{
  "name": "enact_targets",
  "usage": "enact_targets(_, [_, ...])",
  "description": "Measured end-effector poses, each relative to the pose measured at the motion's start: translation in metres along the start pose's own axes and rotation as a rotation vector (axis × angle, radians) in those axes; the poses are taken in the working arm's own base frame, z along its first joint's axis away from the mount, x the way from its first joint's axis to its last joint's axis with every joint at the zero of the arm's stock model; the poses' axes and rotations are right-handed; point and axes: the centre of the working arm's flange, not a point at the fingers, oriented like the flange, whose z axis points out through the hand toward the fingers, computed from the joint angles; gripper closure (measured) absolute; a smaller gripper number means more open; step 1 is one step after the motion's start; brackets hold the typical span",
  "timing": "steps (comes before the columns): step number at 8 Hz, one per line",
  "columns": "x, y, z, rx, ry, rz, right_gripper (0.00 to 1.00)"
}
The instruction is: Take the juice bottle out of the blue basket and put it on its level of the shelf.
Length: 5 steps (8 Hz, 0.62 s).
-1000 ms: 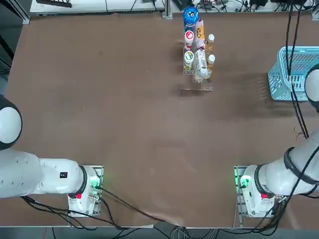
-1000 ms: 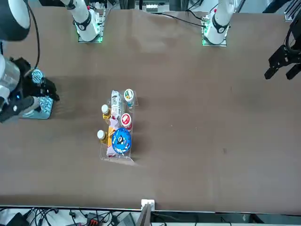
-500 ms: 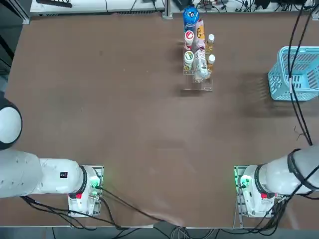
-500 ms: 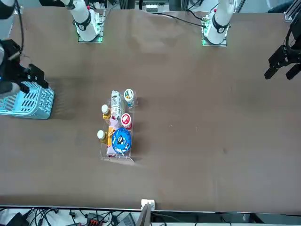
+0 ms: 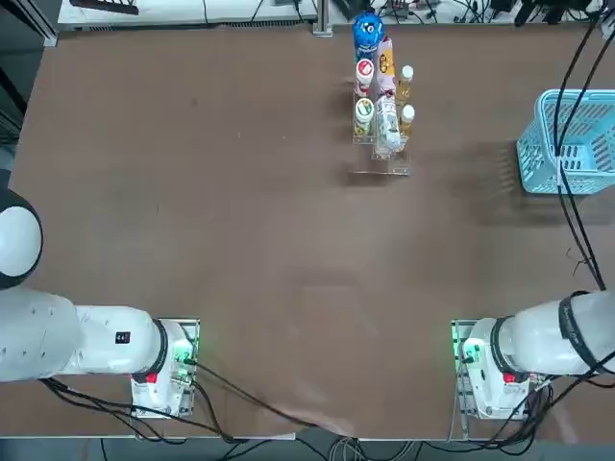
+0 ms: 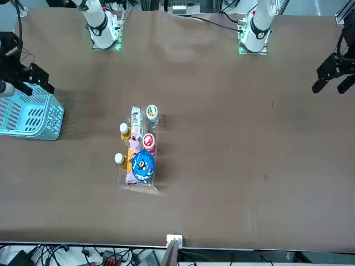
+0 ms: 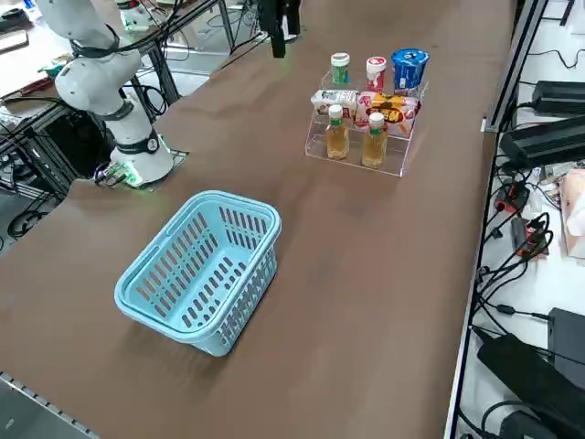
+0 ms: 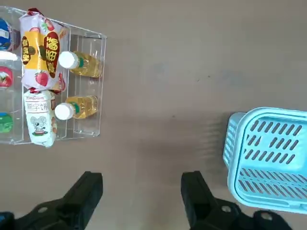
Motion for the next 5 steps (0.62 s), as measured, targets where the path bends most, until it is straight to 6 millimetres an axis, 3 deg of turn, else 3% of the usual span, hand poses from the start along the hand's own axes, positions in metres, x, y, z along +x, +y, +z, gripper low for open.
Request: enact_targets(5, [-0.0020,-0.0018,-0.0071,0.000,0.014,0.002,0.00])
